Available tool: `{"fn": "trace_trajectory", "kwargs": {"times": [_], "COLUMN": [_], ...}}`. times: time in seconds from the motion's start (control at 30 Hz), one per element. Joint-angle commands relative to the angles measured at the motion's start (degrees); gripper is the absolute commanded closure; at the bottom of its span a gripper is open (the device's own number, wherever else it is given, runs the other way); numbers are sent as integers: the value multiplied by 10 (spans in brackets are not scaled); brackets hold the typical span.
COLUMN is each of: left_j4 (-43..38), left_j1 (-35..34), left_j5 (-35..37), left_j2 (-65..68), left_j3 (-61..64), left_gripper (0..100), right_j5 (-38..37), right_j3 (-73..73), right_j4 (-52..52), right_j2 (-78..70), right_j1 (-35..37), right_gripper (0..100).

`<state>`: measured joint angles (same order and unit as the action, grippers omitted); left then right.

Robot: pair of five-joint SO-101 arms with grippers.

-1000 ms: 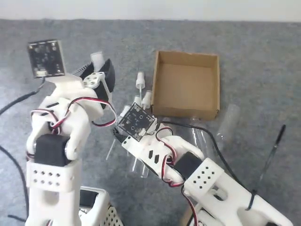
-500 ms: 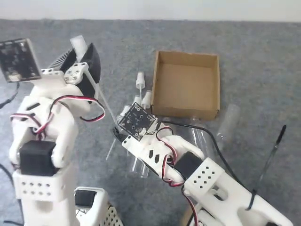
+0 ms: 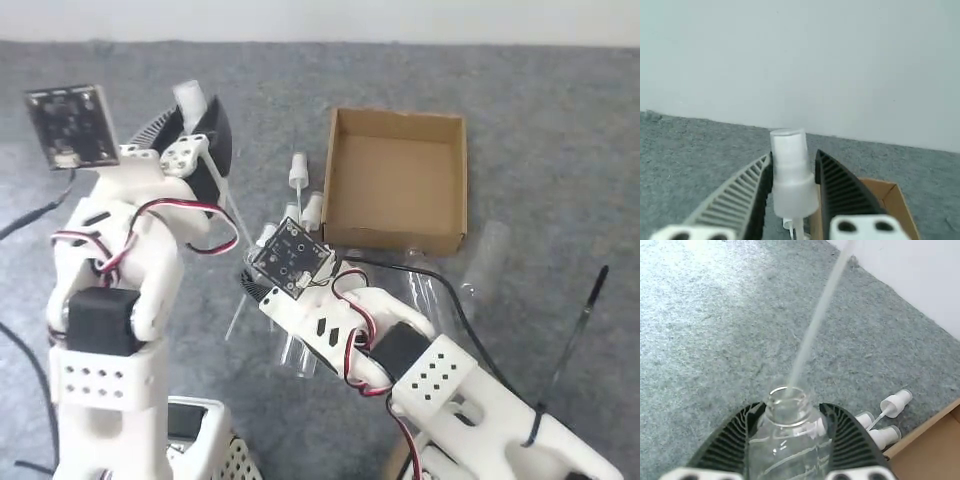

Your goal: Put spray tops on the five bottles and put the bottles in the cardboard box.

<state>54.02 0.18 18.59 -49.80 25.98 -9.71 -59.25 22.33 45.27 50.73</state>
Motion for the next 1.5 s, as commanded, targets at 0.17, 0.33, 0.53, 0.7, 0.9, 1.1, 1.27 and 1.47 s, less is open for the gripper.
{"fn": "trace_trajectory", "kwargs": {"times": [0.17, 0.33, 0.53, 0.7, 0.9, 1.1, 1.27, 1.47], "left_j4": [37, 65, 84, 82, 47, 32, 43, 36], "left_j1": [63, 66, 67, 103, 135, 135, 137, 137], "left_j5": [-12, -24, -24, -25, -25, -53, -53, -54], "left_j2": [-9, -9, -9, -9, -8, -9, -55, -144], "left_j3": [81, 95, 103, 117, 159, 192, 196, 251], "left_gripper": [906, 906, 906, 906, 906, 906, 906, 906], "right_j5": [3, 5, 86, 90, 90, 89, 91, 93], "right_j3": [5, 10, 6, 6, 6, 6, 6, 6], "right_j4": [15, -5, -47, -49, -44, -43, -44, -46], "right_j2": [9, 9, 3, 2, 3, 2, 2, 3], "right_j1": [-7, -45, -95, -90, -88, -89, -96, -104], "right_gripper": [992, 992, 992, 992, 992, 992, 992, 992]}}
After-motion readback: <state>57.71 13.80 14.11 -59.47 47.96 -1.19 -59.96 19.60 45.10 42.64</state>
